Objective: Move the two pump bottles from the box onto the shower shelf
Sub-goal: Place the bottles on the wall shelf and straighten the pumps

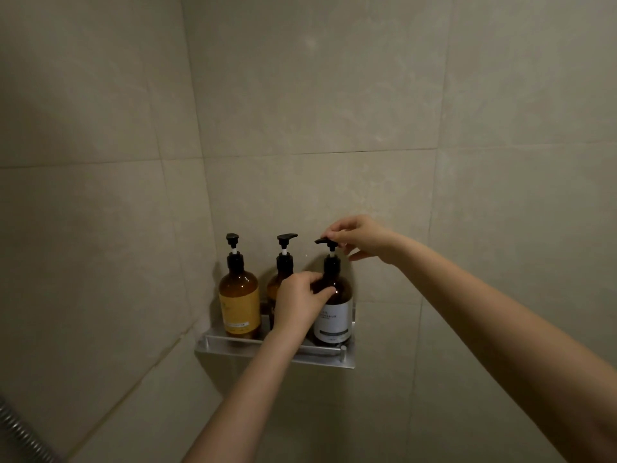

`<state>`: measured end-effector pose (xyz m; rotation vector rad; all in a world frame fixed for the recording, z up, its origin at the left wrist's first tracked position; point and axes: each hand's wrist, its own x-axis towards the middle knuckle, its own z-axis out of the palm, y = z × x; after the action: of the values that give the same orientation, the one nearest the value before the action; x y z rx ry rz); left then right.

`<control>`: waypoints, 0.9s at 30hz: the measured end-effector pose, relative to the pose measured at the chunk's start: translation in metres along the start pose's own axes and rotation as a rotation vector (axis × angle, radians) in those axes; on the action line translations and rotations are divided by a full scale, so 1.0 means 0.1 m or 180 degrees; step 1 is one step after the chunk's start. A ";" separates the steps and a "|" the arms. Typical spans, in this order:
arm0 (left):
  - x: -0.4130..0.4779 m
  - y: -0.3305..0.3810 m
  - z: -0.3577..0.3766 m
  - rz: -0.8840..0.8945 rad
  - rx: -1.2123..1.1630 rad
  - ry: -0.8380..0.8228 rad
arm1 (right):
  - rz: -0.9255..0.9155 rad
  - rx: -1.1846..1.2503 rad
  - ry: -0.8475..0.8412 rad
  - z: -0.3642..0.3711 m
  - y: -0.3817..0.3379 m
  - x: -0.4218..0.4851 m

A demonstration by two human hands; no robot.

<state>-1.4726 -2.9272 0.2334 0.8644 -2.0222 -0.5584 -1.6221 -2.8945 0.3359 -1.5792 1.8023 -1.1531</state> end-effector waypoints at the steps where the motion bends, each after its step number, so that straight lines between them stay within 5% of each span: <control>1: 0.00 0.00 0.00 -0.0006 -0.0029 0.0008 | 0.0041 -0.0014 0.0002 -0.01 0.00 0.00; 27: 0.00 0.00 0.02 -0.0136 -0.0178 0.0070 | 0.0693 0.0706 0.0194 0.06 0.02 -0.04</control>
<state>-1.4740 -2.9276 0.2325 0.8781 -1.9631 -0.6239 -1.6176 -2.8923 0.3307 -1.2032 1.7648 -1.2587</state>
